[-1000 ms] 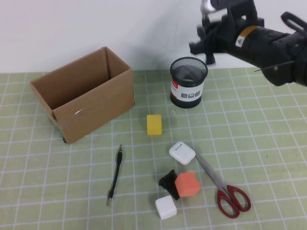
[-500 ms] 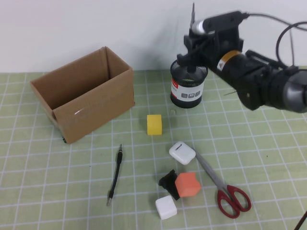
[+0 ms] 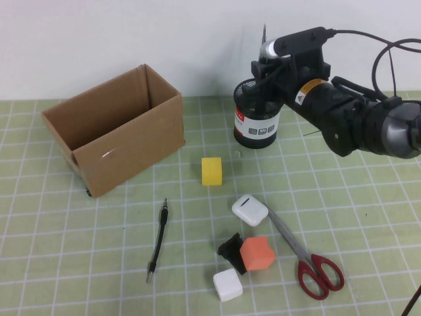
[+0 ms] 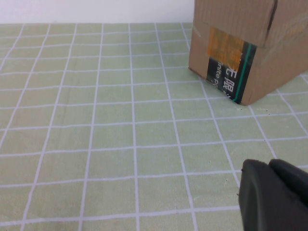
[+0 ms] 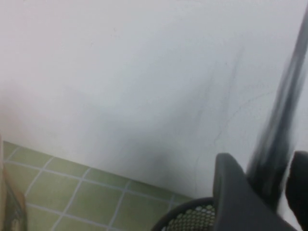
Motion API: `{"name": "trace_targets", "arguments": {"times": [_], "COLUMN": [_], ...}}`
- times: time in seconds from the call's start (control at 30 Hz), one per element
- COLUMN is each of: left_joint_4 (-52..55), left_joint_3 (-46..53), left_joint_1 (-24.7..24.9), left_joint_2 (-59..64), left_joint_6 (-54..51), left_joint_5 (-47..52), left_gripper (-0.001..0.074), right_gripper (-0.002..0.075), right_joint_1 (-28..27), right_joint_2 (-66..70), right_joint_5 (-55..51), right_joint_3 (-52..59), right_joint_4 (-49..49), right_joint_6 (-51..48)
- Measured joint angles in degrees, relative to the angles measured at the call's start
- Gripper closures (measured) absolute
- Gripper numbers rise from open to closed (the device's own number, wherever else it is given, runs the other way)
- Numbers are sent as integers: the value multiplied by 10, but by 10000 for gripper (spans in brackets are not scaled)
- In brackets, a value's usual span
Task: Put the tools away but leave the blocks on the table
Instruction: Place the picked object into the round holder
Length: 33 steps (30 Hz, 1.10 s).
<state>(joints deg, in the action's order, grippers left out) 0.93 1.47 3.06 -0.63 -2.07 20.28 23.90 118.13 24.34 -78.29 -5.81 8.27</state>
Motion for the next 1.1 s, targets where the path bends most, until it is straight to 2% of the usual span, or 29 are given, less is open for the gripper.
{"name": "trace_targets", "arguments": {"times": [0.5, 0.73, 0.93, 1.1], "left_joint_4": [0, 0, 0, 0], "left_joint_3": [0, 0, 0, 0], "left_joint_1": [0, 0, 0, 0], "left_joint_2": [0, 0, 0, 0], "left_joint_6": [0, 0, 0, 0], "left_joint_5": [0, 0, 0, 0], "left_gripper": [739, 739, 739, 739], "right_gripper": [519, 519, 519, 519], "right_joint_1": [0, 0, 0, 0], "right_joint_2": [-5, -53, -120, -167], "right_joint_5": [-28, -65, -213, -446], "right_joint_3": [0, 0, 0, 0], "right_joint_4": [-2, -2, -2, -2], "right_joint_6": [-4, -28, -32, -32]}}
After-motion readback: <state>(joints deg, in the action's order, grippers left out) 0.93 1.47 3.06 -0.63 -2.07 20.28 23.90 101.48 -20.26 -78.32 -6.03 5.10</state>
